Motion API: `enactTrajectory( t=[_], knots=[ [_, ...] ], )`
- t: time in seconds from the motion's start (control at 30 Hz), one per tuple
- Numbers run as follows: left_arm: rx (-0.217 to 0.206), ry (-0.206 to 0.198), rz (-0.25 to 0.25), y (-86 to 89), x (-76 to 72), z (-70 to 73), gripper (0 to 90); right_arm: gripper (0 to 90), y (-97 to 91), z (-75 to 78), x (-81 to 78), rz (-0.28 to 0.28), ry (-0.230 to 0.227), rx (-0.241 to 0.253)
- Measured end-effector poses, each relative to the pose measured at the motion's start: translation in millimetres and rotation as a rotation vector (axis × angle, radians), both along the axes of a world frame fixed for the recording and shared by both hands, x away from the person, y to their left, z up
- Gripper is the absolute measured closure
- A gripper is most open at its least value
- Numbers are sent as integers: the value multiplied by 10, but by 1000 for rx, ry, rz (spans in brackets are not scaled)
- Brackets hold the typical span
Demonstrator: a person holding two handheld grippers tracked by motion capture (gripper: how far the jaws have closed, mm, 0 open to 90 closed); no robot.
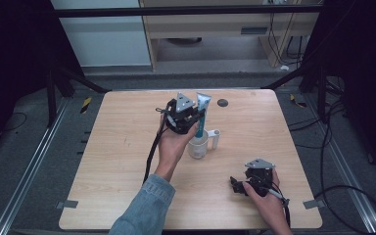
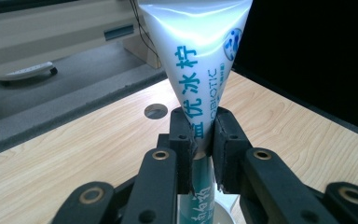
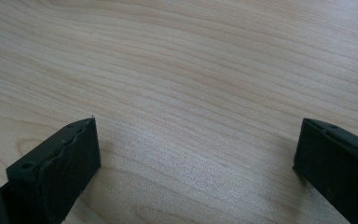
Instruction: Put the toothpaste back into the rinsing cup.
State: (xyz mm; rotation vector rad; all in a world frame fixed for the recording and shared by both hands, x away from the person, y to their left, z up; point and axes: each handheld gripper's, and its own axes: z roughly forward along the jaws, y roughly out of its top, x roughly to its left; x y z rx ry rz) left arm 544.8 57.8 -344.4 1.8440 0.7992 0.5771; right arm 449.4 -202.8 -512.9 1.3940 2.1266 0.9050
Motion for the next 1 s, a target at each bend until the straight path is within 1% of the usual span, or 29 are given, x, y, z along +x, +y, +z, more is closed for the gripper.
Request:
enactTrajectory(
  t=[0.07,0.17,0.2,0.5,0.6,0.63,0.73,0.93,1.0],
  knots=[
    [14,-4,-1,-7,-3,-17,791,5,-2,-1,2,2,-2,-1],
    [22,-4,-2,-9,-3,-37,791,4,-1,-1,2,2,-2,-1],
    [13,2,0,-11,-5,-50,791,4,-1,-1,2,2,-2,-1],
    [32,19,0,9,8,-179,791,5,-2,-1,2,2,-3,-1],
    [33,23,1,22,9,-214,791,5,-2,-1,2,2,-2,-1],
    [25,27,7,21,7,-228,791,4,-2,-1,2,2,-2,-1],
    [27,29,5,24,10,-251,791,4,1,-1,1,1,-1,2],
    [19,30,12,-2,13,-317,790,4,1,-1,1,0,-1,2],
    [21,37,8,-8,17,-342,791,4,1,-1,1,1,-1,3]
  ],
)
